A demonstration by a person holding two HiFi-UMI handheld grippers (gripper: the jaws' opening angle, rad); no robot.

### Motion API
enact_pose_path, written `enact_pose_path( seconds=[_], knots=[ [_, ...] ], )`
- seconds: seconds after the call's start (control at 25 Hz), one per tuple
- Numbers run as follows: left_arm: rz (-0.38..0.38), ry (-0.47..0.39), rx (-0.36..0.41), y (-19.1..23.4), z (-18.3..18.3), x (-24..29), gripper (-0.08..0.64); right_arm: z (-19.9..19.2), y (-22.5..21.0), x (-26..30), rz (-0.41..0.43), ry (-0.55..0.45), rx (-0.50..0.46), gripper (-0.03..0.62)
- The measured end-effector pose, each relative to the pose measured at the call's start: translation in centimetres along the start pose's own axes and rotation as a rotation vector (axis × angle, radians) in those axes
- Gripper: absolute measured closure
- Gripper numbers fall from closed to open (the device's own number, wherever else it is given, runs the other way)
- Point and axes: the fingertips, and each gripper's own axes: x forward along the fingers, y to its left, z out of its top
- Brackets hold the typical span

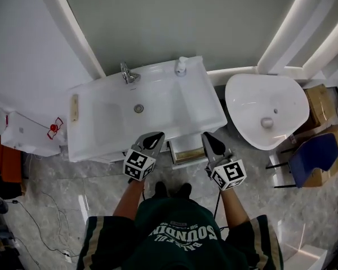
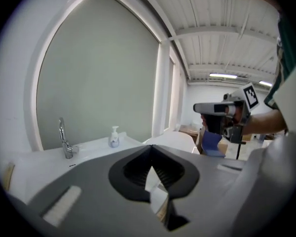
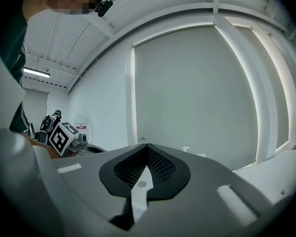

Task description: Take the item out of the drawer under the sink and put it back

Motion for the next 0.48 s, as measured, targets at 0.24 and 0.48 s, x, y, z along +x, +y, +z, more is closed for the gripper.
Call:
enact_pose_path(
  seconds=[0.24, 0.48],
  knots=[
    [0.105, -0.087, 0.062, 2.6, 3.0, -3.7, 0.511, -0.1, 1.2, 1.6, 0.024, 0.007, -0.013, 0.591],
    [0.167, -0.142, 0.054, 4.1, 3.4, -6.3, 0.511, -0.4, 1.9, 2.0, 0.017, 0.007, -0.039, 0.592]
  ],
)
